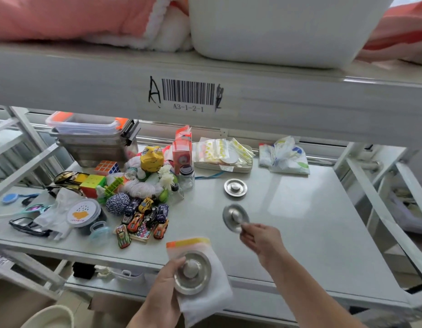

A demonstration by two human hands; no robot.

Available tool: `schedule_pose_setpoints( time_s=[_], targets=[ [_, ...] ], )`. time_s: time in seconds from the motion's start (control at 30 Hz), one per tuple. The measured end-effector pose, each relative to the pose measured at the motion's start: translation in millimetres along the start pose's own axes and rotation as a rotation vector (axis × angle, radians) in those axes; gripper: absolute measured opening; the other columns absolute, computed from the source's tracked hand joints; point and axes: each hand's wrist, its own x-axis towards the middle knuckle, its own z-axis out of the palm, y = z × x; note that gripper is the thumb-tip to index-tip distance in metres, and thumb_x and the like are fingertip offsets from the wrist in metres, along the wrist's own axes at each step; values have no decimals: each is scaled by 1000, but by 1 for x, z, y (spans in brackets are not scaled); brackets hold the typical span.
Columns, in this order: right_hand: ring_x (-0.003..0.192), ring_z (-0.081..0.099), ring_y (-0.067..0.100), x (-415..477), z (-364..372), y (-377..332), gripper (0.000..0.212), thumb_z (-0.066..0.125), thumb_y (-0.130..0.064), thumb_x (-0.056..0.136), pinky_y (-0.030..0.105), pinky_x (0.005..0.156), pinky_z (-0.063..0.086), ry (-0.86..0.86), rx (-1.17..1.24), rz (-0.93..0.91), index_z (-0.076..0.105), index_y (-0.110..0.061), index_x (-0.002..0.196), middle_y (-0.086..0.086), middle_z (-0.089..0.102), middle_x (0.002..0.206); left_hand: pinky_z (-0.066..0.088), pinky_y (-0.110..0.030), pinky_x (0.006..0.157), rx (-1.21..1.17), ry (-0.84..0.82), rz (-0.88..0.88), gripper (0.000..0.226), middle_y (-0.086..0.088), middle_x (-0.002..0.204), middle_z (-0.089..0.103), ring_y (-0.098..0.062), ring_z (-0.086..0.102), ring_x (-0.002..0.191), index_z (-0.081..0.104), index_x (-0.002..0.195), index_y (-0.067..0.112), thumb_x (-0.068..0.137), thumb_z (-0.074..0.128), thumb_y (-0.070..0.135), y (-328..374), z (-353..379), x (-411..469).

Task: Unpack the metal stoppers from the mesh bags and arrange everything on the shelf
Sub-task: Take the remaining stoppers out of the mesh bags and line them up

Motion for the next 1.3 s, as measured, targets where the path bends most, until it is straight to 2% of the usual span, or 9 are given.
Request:
schedule_pose_setpoints(
  time_s=[0.13,0.27,0.6,0.7,0.8,0.9,1.0,1.1,1.3],
  targets=[
    [51,70,23,47,5,-7,12,81,0,75,37,69,64,245,-175,-42,70,3,79,21,73,81,41,-57,105,83,114,66,55,-41,114,65,-43,61,99,60,120,-16,73,63,11,-1,0,-6],
    [48,72,24,64,18,-6,12,83,-1,67,45,68,65,327,-280,-43,71,-2,69,15,71,64,50,-50,93,89,161,87,60,-44,126,57,-43,61,101,57,123,-17,71,65,11,2,-4,-12],
    [49,73,21,64,22,-4,8,77,-8,76,41,72,64,361,-261,-89,72,-3,71,7,70,57,58,-27,45,197,172,180,11,-18,57,74,-24,71,47,67,86,-7,89,57,-1,1,-8,-5],
    [49,69,20,36,21,1,11,67,-9,81,40,71,64,347,-296,-162,69,-2,73,8,70,60,56,-26,44,233,176,220,7,-14,53,72,-24,70,46,67,87,-5,86,61,-3,0,-8,-5],
    [49,60,18,-19,20,12,9,65,-6,83,34,52,56,-9,-363,-312,71,-4,76,11,66,65,54,-29,50,273,151,242,15,-14,55,72,-27,67,52,67,98,-12,85,62,-4,1,-10,-4],
    [54,63,9,-61,20,33,16,75,-27,74,28,51,50,-297,-623,-362,76,-13,82,3,71,66,58,-31,57,256,92,213,15,-17,68,77,-23,74,57,68,99,-5,89,59,3,0,-2,-5],
    [52,59,2,-71,20,52,29,77,-41,64,21,51,48,-313,-788,-409,76,-19,83,-3,71,63,58,-33,61,252,23,175,31,-21,76,77,-26,75,64,75,91,-4,93,55,20,0,6,-8],
    [48,59,7,-76,21,56,18,77,-27,66,24,48,51,-284,-721,-387,74,-16,80,2,68,61,57,-38,72,189,-1,116,46,-26,80,75,-30,74,67,77,87,-4,95,51,33,1,10,-9],
    [53,65,23,-73,11,62,10,78,-4,73,31,52,56,-245,-458,-271,76,-7,83,8,68,64,55,-43,82,139,144,36,59,-31,102,75,-39,75,87,69,112,-9,102,38,40,-2,4,-6]
  ],
)
